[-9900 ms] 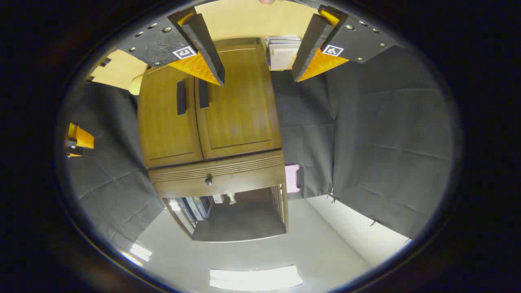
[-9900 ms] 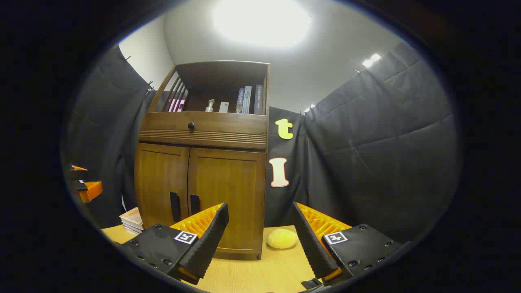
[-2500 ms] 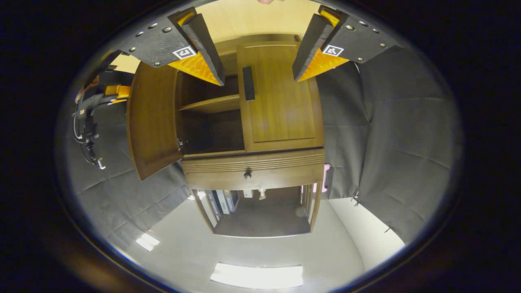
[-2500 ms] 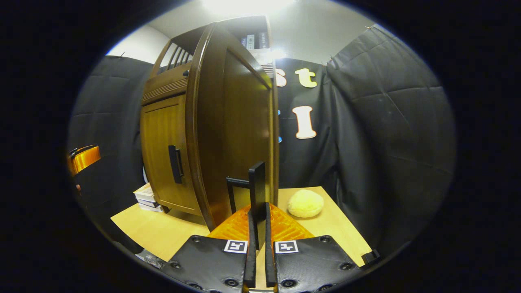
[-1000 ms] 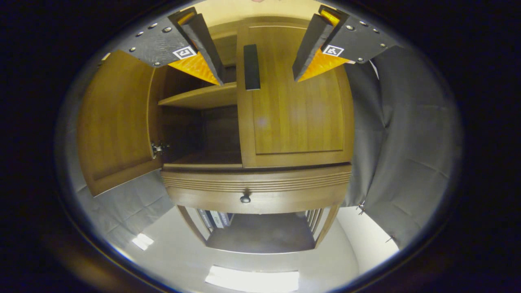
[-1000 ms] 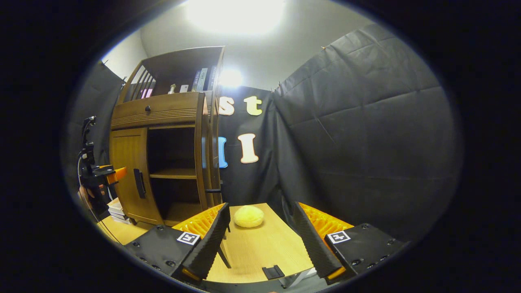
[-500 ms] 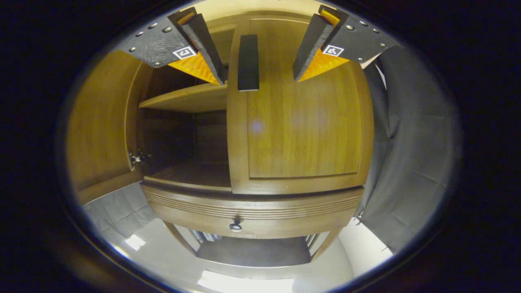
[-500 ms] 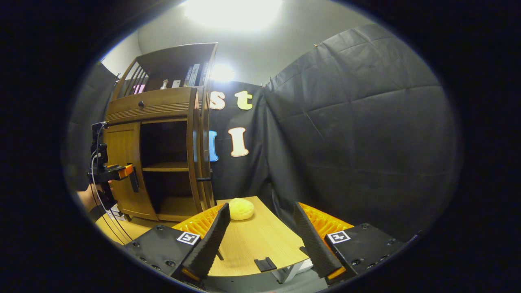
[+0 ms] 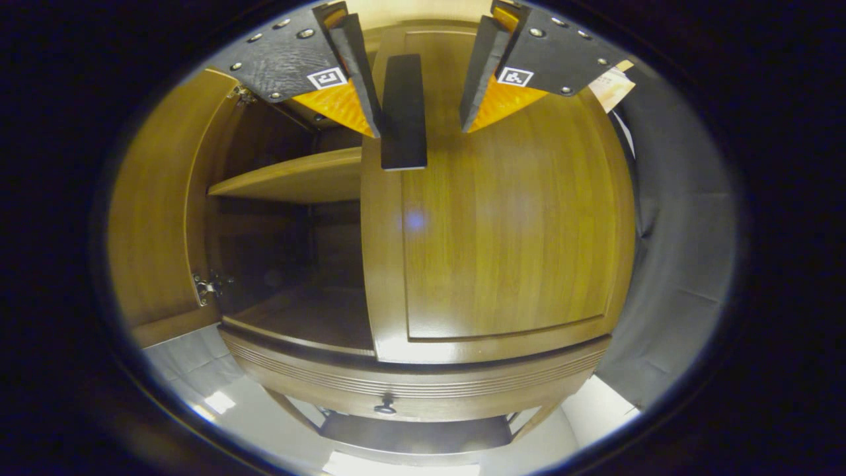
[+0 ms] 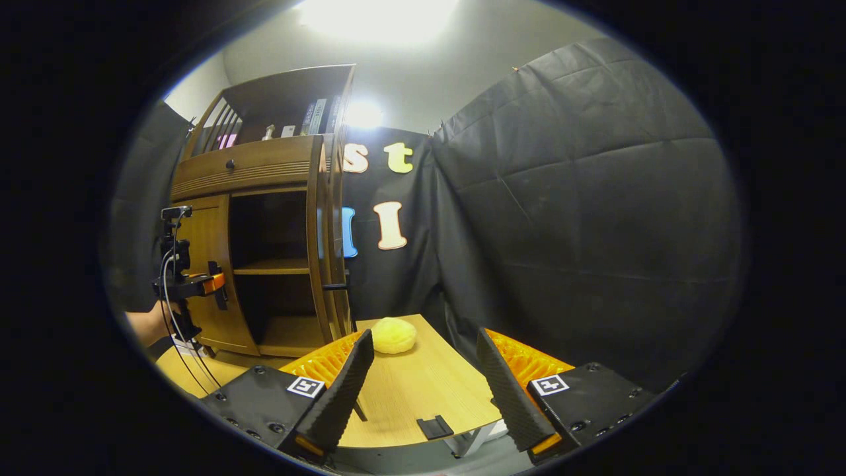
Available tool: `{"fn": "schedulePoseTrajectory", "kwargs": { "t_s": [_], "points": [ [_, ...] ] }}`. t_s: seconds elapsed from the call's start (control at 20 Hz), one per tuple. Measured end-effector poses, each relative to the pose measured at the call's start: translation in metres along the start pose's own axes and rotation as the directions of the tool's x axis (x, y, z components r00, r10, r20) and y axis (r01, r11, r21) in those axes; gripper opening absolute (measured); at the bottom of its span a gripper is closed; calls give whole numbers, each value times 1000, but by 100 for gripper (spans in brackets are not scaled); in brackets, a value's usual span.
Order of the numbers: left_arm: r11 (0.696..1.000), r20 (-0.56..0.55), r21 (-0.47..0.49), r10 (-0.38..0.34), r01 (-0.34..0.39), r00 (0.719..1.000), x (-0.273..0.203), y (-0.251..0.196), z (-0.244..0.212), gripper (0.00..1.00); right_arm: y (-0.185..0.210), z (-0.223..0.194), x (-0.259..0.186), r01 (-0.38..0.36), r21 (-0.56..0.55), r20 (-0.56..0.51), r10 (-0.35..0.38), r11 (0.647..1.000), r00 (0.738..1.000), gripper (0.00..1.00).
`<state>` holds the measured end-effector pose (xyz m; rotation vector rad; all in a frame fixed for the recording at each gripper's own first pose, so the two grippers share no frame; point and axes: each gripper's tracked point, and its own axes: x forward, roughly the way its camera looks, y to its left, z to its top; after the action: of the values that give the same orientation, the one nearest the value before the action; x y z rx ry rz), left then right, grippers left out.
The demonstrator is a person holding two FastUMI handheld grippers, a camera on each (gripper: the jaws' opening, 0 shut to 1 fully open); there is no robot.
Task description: Open the right door of the double-door shoe cabinet with the right hand, and open the left door with the left hand.
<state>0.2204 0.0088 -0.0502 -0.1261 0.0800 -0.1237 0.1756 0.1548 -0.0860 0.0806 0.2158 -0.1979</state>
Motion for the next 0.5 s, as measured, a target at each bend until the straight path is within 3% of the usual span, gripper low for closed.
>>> {"fn": "schedulePoseTrajectory", "kwargs": {
  "t_s": [0.05,0.2,0.3,0.5],
  "points": [
    [1000,11,-12,2,-2,1000,-4,-2,2,68,0,0,0,-2,0,1,2,1000,1000,98],
    [1000,-5,-2,30,-30,1000,5,-1,0,33,0,0,2,3,2,0,-3,1000,1000,98],
    [999,-49,-1,36,-36,998,6,-2,-5,23,3,-3,2,-9,10,-9,9,1000,1000,98],
    [999,-68,-13,43,-44,997,-2,-1,0,23,9,-4,2,-32,21,-16,32,999,999,98]
  ]
}}
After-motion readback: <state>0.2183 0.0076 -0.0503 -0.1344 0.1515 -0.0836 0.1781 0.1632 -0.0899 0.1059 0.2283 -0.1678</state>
